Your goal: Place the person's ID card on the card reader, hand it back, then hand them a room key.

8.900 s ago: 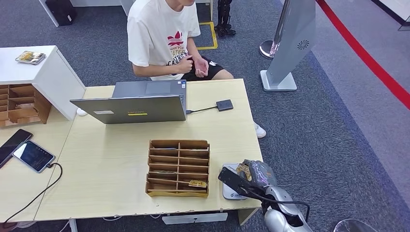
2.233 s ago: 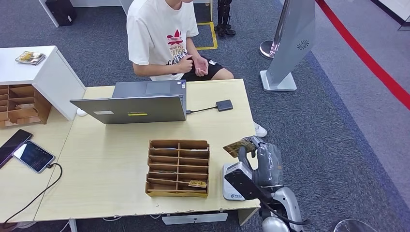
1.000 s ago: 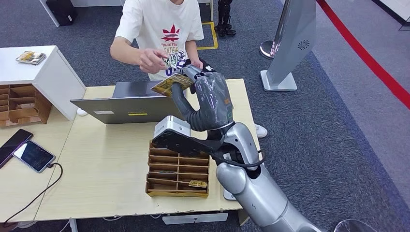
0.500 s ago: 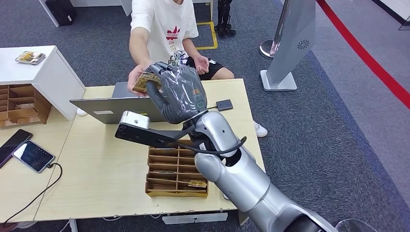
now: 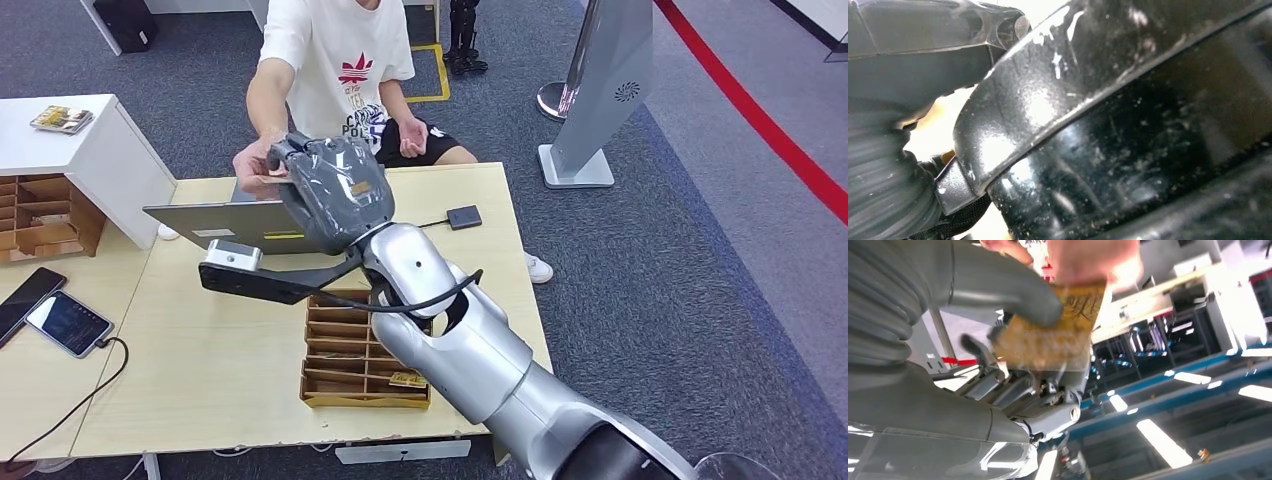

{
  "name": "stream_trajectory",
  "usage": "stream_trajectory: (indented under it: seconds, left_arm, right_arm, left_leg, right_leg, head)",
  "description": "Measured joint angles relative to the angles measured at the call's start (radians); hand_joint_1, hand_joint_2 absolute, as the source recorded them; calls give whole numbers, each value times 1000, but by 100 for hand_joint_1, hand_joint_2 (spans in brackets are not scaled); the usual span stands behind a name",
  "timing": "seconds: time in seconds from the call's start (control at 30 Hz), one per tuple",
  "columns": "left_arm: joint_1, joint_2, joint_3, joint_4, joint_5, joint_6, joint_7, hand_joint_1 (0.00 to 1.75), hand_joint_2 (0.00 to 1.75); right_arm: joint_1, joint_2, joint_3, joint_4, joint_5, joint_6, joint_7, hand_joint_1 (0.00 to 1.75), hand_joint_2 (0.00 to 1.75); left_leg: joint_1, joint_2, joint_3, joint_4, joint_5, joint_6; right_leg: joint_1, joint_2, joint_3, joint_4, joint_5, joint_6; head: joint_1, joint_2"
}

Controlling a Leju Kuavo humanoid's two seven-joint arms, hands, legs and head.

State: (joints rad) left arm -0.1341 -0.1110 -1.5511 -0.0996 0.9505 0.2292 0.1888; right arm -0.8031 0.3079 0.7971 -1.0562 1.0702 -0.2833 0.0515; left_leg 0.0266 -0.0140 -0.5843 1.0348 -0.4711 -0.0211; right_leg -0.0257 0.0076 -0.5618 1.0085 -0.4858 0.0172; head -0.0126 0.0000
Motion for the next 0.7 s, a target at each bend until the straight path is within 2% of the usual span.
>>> stream_trajectory:
  seconds: [0.13,0.3,0.7]
  left_arm:
    - [0,0,0,0,12,2,0,0,175]
    - [2,0,0,0,33,10,-6,0,175]
    - [22,3,21,0,118,49,-59,0,175]
  right_arm:
    - [1,7,20,9,-26,48,-12,0,175]
    - [19,9,28,-10,-102,63,-45,0,175]
    - [176,1,29,-258,-459,60,-140,0,175]
  left_leg:
    - [0,0,0,0,0,0]
    - [0,0,0,0,0,0]
    - [0,0,-1,0,0,0]
  right_leg:
    - [0,0,0,0,0,0]
    - [0,0,0,0,0,0]
    - [0,0,-1,0,0,0]
  head:
    - [0,0]
    - [0,0]
    - [0,0]
